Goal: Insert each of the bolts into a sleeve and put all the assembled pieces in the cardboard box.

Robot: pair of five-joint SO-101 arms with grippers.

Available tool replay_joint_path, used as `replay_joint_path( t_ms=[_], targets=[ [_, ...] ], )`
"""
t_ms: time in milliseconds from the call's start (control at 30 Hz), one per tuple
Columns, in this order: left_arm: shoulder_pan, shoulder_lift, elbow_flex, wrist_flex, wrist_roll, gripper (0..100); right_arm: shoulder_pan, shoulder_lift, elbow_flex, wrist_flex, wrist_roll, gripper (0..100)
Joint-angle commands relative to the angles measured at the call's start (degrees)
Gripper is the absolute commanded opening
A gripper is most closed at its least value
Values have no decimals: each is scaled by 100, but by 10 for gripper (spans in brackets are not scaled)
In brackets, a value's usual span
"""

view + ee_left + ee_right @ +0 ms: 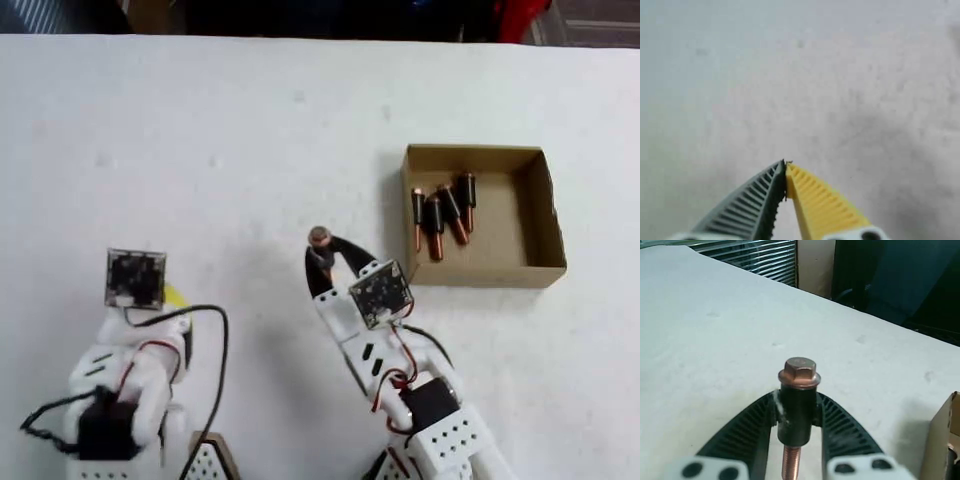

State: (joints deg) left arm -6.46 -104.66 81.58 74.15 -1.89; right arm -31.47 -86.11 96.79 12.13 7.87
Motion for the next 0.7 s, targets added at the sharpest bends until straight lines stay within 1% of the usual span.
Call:
replay_joint_path(
  t_ms=[0,133,300,400,533,667],
  targets=[
    [-48,-13,448,-378,-35,22,57,-84,35,13,62,17],
    [-48,-13,932,-448,-26,22,57,-75,35,13,62,17],
    [-48,-13,1169,-396,0,22,66,-66,35,31,62,17],
    [-48,-13,1389,-396,0,22,66,-101,35,277,62,20],
    [-48,-13,1538,-387,9,22,66,-101,35,321,62,19],
    [-48,-13,1538,-70,18,22,66,-101,35,338,62,18]
  ],
)
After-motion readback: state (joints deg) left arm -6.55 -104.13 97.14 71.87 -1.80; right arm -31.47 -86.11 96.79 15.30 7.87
